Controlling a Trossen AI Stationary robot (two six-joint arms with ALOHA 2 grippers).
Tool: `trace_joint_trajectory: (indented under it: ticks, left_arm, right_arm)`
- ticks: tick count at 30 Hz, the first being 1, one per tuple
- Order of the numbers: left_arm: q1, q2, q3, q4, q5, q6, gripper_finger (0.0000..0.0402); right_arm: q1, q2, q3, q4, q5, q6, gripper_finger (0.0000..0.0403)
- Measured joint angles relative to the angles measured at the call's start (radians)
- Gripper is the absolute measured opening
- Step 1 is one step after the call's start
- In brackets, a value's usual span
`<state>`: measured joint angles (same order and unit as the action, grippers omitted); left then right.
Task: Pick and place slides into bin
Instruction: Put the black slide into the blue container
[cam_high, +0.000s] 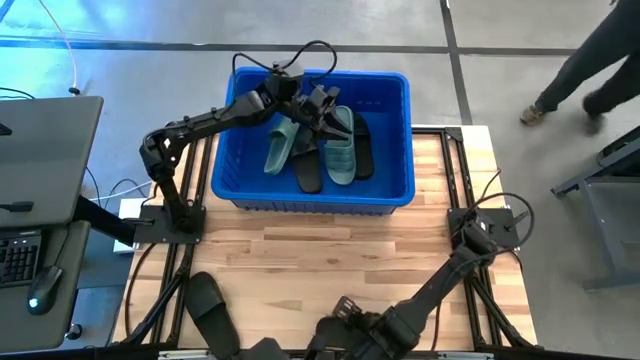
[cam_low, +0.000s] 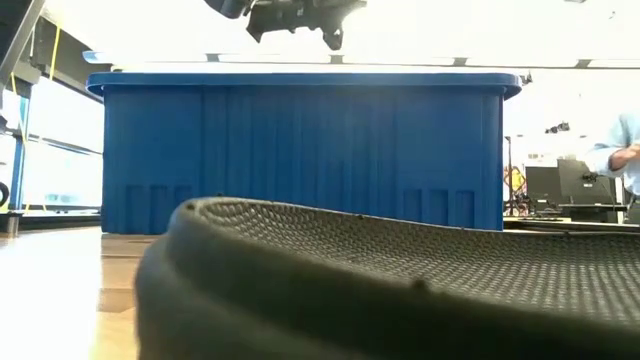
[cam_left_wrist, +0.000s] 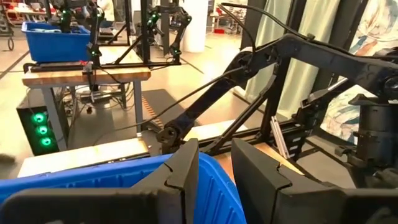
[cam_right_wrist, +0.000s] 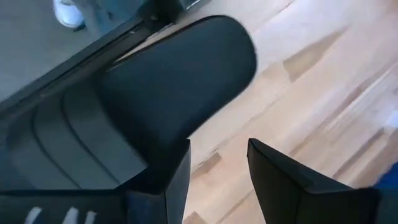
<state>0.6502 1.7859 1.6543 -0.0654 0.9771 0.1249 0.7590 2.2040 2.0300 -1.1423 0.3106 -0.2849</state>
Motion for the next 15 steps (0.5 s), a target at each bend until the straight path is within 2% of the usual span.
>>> trace_joint_trajectory:
  ticks: [4, 12, 15]
  left_arm:
    - [-0.009, 0.0, 0.0, -0.036, -0.001, 0.05, 0.0085]
    - [-0.01, 0.0, 0.0, -0.139, -0.002, 0.188, 0.0085]
    - [-0.01, 0.0, 0.0, -0.185, -0.003, 0.227, 0.0085]
  right_arm:
    - [0.01, 0.004, 0.001, -0.02, 0.022, 0.059, 0.0149]
    - [0.047, 0.009, 0.013, -0.235, 0.002, 0.477, 0.0149]
    - [0.069, 0.005, 0.019, -0.235, -0.03, 0.655, 0.0149]
